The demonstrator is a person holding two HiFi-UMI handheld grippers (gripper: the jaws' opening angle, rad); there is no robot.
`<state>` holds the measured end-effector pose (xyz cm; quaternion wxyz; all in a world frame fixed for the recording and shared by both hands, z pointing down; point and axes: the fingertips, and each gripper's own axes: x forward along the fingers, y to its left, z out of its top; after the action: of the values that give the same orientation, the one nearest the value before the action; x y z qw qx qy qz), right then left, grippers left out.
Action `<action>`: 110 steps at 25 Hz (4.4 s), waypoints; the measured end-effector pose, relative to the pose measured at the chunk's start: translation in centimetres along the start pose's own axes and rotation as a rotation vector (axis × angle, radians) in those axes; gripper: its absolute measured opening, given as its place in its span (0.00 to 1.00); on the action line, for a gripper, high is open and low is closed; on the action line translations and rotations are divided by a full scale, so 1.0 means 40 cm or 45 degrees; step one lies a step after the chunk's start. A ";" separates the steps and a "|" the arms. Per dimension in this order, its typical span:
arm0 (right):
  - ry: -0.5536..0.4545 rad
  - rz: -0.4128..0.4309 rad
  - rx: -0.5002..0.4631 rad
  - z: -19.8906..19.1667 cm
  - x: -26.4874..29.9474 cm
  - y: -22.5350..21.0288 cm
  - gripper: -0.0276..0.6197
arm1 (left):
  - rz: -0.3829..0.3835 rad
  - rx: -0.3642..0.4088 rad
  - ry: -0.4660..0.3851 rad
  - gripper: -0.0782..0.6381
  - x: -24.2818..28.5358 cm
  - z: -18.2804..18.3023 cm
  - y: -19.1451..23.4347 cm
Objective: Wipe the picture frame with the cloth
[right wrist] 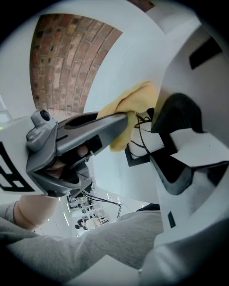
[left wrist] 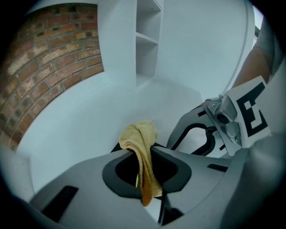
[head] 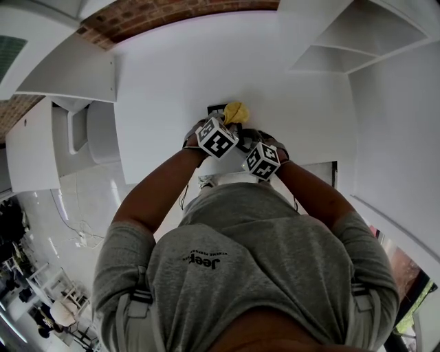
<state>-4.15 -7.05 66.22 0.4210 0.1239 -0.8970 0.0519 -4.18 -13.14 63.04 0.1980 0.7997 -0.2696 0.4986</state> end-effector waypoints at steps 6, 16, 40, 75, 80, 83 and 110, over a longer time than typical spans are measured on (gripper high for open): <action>-0.017 -0.002 0.046 0.000 -0.040 0.004 0.25 | 0.074 -0.101 -0.003 0.20 -0.071 -0.102 0.065; 0.022 -0.027 0.057 -0.025 -0.021 0.017 0.18 | 0.081 -0.147 0.024 0.20 -0.101 -0.193 0.060; -0.020 -0.012 0.008 -0.021 -0.018 0.025 0.18 | -0.052 0.070 0.086 0.20 0.041 -0.042 -0.075; -0.037 -0.051 0.026 -0.037 -0.056 0.030 0.12 | 0.030 -0.042 0.030 0.20 -0.055 -0.119 -0.002; -0.014 -0.065 0.013 -0.040 -0.042 0.030 0.11 | 0.056 -0.126 0.044 0.20 -0.088 -0.195 0.020; 0.001 -0.074 0.000 -0.045 -0.037 0.029 0.09 | 0.051 -0.138 0.045 0.20 -0.093 -0.216 0.012; -0.034 -0.077 -0.047 -0.035 -0.029 0.044 0.09 | -0.083 0.086 0.051 0.20 0.019 -0.046 -0.126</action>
<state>-2.88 -4.87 66.26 0.4124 0.1439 -0.8993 0.0211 -2.00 -8.33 64.28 0.1921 0.8042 -0.2224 0.5166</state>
